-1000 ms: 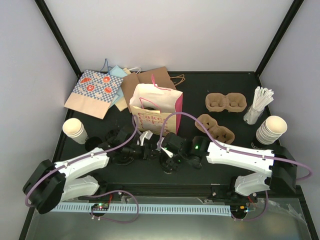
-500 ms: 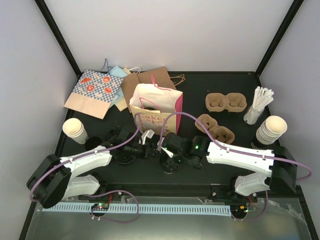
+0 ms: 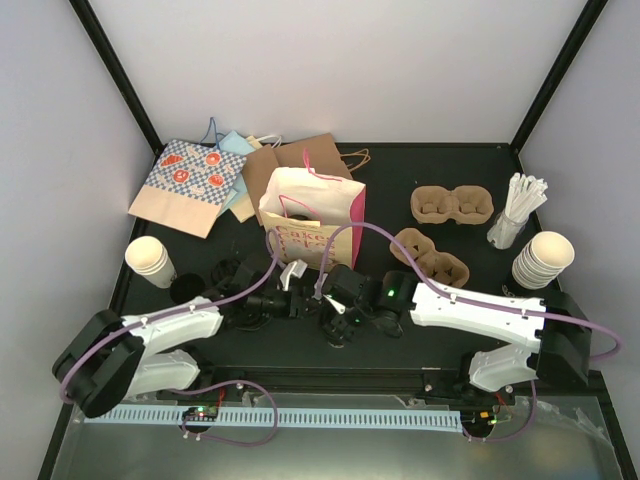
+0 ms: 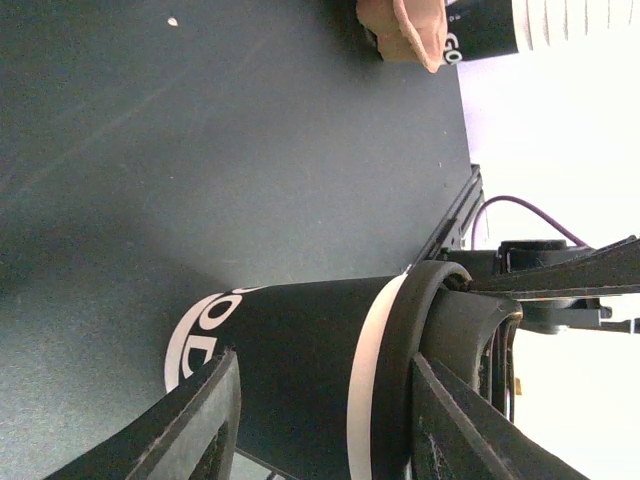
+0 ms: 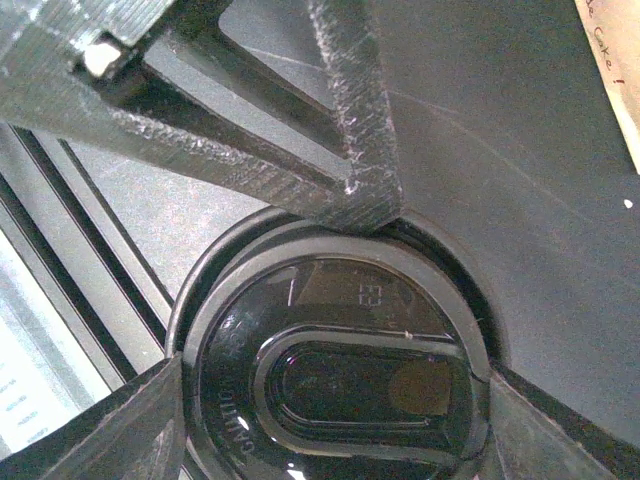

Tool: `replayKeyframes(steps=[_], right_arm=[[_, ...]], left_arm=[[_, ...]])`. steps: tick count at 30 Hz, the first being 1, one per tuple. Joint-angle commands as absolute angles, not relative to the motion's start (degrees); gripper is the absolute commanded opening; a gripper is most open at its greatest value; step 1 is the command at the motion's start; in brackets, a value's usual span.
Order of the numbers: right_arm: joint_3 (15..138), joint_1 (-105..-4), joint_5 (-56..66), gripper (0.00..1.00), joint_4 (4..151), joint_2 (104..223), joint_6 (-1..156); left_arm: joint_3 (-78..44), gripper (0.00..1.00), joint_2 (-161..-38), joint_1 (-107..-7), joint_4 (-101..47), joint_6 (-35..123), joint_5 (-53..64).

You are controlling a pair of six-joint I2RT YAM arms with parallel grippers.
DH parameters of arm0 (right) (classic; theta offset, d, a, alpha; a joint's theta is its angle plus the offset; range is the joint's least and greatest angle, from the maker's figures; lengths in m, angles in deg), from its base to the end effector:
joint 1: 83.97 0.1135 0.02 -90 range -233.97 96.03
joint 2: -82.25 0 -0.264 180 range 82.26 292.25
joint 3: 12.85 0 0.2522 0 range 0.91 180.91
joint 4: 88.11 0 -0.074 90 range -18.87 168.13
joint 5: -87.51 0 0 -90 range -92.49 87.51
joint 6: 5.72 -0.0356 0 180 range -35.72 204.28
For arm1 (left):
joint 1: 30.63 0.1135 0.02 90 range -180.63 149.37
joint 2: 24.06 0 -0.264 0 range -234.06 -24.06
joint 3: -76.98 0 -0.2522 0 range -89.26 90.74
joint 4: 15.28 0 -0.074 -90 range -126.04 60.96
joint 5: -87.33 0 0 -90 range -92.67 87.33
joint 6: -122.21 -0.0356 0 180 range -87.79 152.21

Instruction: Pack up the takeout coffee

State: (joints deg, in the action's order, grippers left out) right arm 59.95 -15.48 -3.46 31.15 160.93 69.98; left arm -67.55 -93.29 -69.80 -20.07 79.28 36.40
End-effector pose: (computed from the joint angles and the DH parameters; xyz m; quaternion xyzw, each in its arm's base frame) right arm 0.0968 0.2440 0.2459 -0.4445 0.8725 0.1278 0.1575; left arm 0.1529 -0.1535 0.1569 0.0863 0.8570 -0.4995 0.0927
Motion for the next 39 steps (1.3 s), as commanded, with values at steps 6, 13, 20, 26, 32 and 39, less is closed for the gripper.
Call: replayKeyframes(steps=[6,13,20,26,32,39], right_arm=[[61.7,-14.5,-7.5,0.75,25.1,164.8,60.5],[61.6,-14.5,-7.2,0.75,27.4,164.2,58.2],[60.9,-14.5,-7.1,0.75,27.4,164.3,58.6],[61.6,-14.3,-7.4,0.78,27.2,164.1,58.1],[63.8,-14.0,-7.5,0.89,26.9,163.1,58.8],[67.2,-14.0,-8.3,0.96,25.6,161.0,58.7]], left_arm=[[-70.6,0.57,-78.7,-70.8,-36.1,81.1,25.3],[-73.2,0.56,-76.4,-71.1,-34.1,83.7,31.3],[-75.6,0.57,-72.6,-71.1,-31.7,85.1,32.3],[-79.5,0.61,-65.7,-71.2,-25.5,89.2,33.9],[-78.6,0.61,-65.9,-71.2,-24.0,89.5,35.8],[-75.0,0.61,-65.6,-71.2,-28.7,86.9,34.9]])
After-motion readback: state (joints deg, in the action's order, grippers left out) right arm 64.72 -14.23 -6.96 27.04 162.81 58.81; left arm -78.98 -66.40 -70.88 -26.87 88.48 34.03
